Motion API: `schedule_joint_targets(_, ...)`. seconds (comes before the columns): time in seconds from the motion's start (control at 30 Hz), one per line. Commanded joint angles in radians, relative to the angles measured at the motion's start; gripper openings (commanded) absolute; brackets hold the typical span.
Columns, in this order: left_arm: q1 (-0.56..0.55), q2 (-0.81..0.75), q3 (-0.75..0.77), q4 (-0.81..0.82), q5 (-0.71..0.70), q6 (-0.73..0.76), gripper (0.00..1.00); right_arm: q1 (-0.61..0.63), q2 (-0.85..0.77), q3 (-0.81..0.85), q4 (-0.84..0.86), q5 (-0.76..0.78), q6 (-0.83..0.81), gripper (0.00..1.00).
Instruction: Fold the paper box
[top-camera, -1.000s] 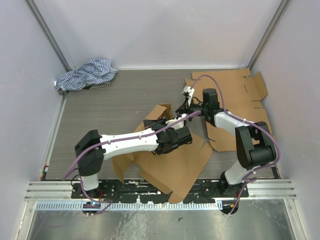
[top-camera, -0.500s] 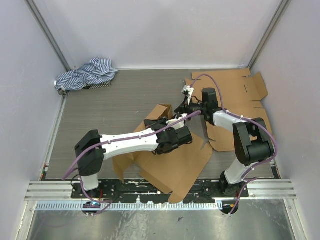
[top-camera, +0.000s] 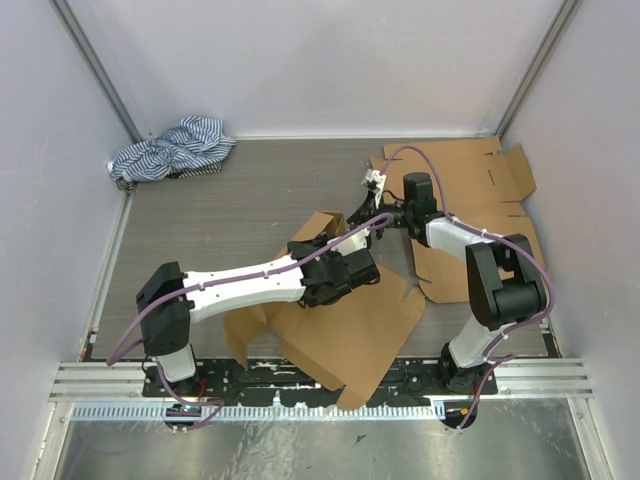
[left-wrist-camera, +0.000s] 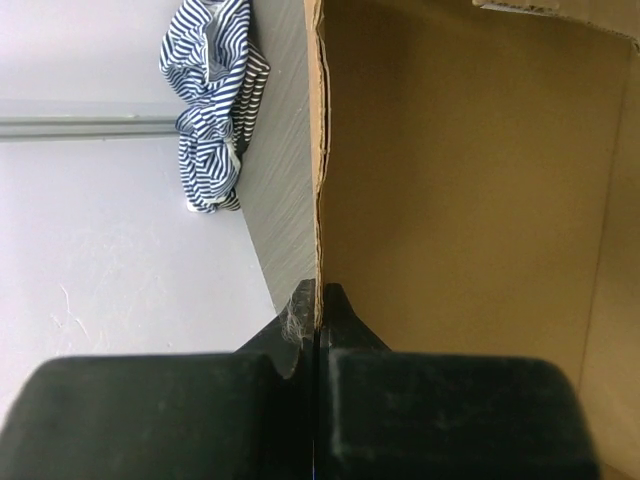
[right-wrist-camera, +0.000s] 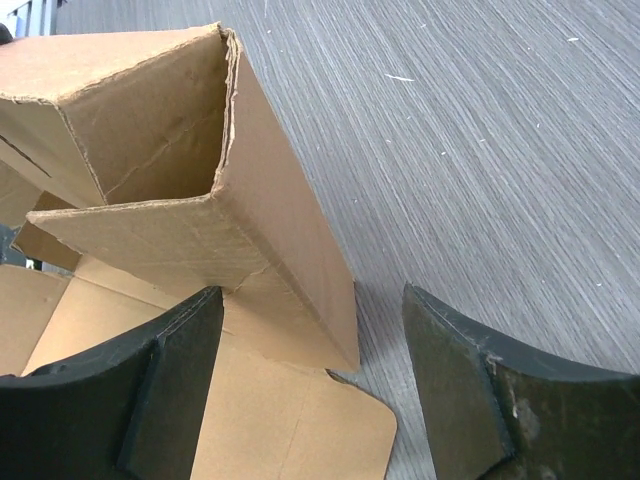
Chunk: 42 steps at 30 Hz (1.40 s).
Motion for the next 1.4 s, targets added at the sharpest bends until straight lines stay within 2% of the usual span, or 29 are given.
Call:
schedule_joint_targets(0.0, 0.001, -0.024, -0.017, 0.035, 0.057, -0.002, 0.02, -0.006, 0.009, 0.053, 0.003, -0.060, -0.042, 0.77)
schedule_joint_targets(0.43, 0.000, -0.081, -0.040, 0.038, 0.070, -0.008, 0.03, -0.025, 0.065, 0.134, -0.173, -0.176, -0.189, 0.77)
schedule_joint_targets(0.6, 0.001, -0.030, -0.024, -0.021, -0.014, -0.045, 0.02, -0.028, 0.097, 0.186, -0.273, -0.199, -0.239, 0.76)
schedule_joint_targets(0.73, -0.001, 0.016, 0.017, -0.095, -0.101, -0.139, 0.01, -0.028, 0.085, 0.175, -0.264, -0.195, -0.230, 0.75)
schedule_joint_targets(0.9, -0.021, 0.103, 0.098, -0.273, -0.217, -0.289, 0.01, -0.028, 0.066, 0.154, -0.199, -0.169, -0.158, 0.73)
schedule_joint_targets(1.0, -0.032, 0.137, 0.135, -0.366, -0.232, -0.377, 0.02, -0.024, 0.053, 0.135, -0.152, -0.158, -0.120, 0.73)
schedule_joint_targets(1.27, -0.046, 0.156, 0.133, -0.391, -0.228, -0.420, 0.02, -0.010, 0.053, 0.124, -0.097, -0.150, -0.100, 0.74)
schedule_joint_targets(1.37, -0.050, 0.158, 0.135, -0.396, -0.226, -0.434, 0.02, -0.002, 0.047, 0.098, -0.003, -0.145, -0.048, 0.77)
